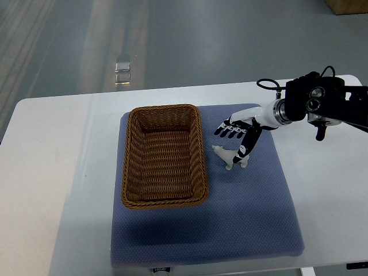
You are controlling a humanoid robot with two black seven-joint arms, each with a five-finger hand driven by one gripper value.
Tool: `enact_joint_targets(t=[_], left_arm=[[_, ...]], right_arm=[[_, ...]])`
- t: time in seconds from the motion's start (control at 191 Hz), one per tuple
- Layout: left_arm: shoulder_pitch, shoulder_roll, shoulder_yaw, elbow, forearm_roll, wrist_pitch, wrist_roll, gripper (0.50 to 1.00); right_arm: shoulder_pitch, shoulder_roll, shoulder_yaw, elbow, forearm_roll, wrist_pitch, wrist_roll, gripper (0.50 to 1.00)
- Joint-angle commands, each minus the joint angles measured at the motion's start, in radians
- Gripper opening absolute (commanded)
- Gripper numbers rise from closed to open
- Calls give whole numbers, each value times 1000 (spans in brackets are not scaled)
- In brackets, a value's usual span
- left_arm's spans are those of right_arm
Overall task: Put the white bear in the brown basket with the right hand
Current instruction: 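Lower the right hand down onto the white polar bear figurine, then close the right hand fingers around the white bear, then lift the bear with the right hand up off the cushion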
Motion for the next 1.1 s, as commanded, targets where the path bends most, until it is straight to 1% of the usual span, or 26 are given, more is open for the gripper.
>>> enact_joint_targets(t=[0.0, 0.324, 0.517, 0.591, 0.648, 0.695, 0.737, 0.784, 0.81, 0.852, 0.889, 0.915, 0.941, 0.951, 1.04, 1.051, 1.066, 1.092], left_arm=[[0, 0, -1, 0, -1, 0, 0, 1000], [0, 0, -1, 3, -1, 0, 0, 1000], [0, 0, -1, 3, -1, 0, 0, 1000], [0, 0, -1, 3, -1, 1, 0, 1000], [0, 0, -1, 3, -1, 0, 0, 1000], [0, 0, -1, 3, -1, 0, 0, 1000], [0, 0, -1, 3, -1, 0, 0, 1000], [0, 0, -1, 3, -1, 0, 0, 1000], [0, 0, -1, 3, -1, 1, 0, 1000], [0, 0, -1, 3, -1, 1, 0, 1000], [0, 0, -1, 3, -1, 0, 0, 1000], [1, 0, -1, 3, -1, 0, 0, 1000], [0, 0, -1, 3, -1, 0, 0, 1000], [0, 0, -1, 3, -1, 0, 0, 1000], [0, 0, -1, 3, -1, 0, 0, 1000], [0, 0, -1, 3, -1, 0, 0, 1000], [1, 0, -1, 3, -1, 1, 0, 1000], [0, 0, -1, 3, -1, 0, 0, 1000]], right_arm=[[-21, 9, 3, 0, -10, -21, 0, 911], [-46, 27, 3, 0, -18, -64, 1, 899], [-64, 33, 3, 2, -20, -70, 3, 834], [-67, 35, 4, 2, -32, -70, 3, 827], [-74, 40, 4, 2, -40, -72, 5, 799], [-75, 41, 4, 0, -41, -75, 5, 787], [-80, 43, 4, 0, -44, -86, 5, 758], [-86, 44, 4, 0, -53, -95, 5, 746], [-87, 47, 4, 0, -64, -98, 5, 725], [-90, 49, 4, 0, -75, -100, 6, 713], [-98, 50, 4, 0, -87, -100, 8, 686], [-101, 52, 4, 0, -92, -100, 8, 676], [-104, 52, 4, -2, -96, -101, 8, 648], [-104, 52, 4, -2, -96, -101, 8, 648], [-106, 55, 3, -2, -109, -115, 8, 558], [-106, 55, 3, -2, -109, -115, 8, 558], [-106, 53, 3, -2, -112, -119, 8, 543], [-104, 53, 4, -2, -115, -121, 8, 541]])
